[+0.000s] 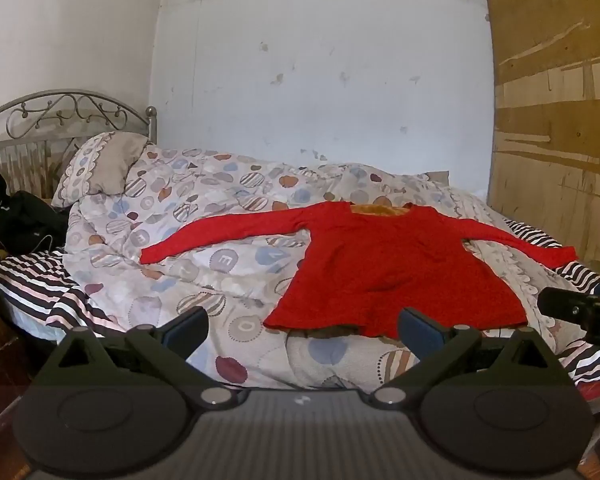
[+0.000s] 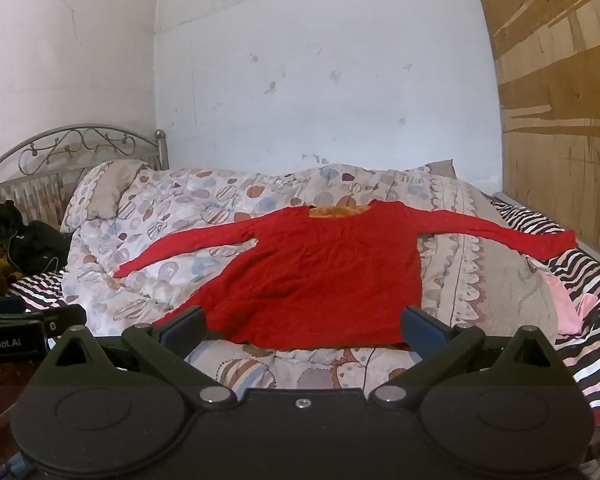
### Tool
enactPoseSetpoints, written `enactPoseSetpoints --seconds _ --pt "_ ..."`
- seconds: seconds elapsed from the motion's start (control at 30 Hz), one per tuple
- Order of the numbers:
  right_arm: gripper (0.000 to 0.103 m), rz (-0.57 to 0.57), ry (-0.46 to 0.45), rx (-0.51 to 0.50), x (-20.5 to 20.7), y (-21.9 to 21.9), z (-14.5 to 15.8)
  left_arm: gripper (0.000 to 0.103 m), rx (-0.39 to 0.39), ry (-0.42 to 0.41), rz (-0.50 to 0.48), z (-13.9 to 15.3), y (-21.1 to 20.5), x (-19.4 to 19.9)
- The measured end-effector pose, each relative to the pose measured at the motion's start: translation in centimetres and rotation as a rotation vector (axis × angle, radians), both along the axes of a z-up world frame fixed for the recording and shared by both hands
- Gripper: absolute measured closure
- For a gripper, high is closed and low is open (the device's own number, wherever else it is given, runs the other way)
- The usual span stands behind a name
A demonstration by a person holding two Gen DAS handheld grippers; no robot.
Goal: Fold small clothes
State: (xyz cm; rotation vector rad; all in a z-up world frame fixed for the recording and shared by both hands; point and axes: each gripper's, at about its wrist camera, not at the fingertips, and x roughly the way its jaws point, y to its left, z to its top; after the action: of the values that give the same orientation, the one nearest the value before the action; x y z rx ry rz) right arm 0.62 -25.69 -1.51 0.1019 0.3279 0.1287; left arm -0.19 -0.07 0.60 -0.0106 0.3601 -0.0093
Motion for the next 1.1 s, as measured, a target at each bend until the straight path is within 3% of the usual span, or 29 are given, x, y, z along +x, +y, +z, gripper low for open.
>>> enactPoseSetpoints --seconds 1.1 --pt "0.0 -0.008 -0.002 -0.008 -0.05 -0.21 0.26 0.0 0.006 -0.012 0.006 -0.09 0.32 -0.01"
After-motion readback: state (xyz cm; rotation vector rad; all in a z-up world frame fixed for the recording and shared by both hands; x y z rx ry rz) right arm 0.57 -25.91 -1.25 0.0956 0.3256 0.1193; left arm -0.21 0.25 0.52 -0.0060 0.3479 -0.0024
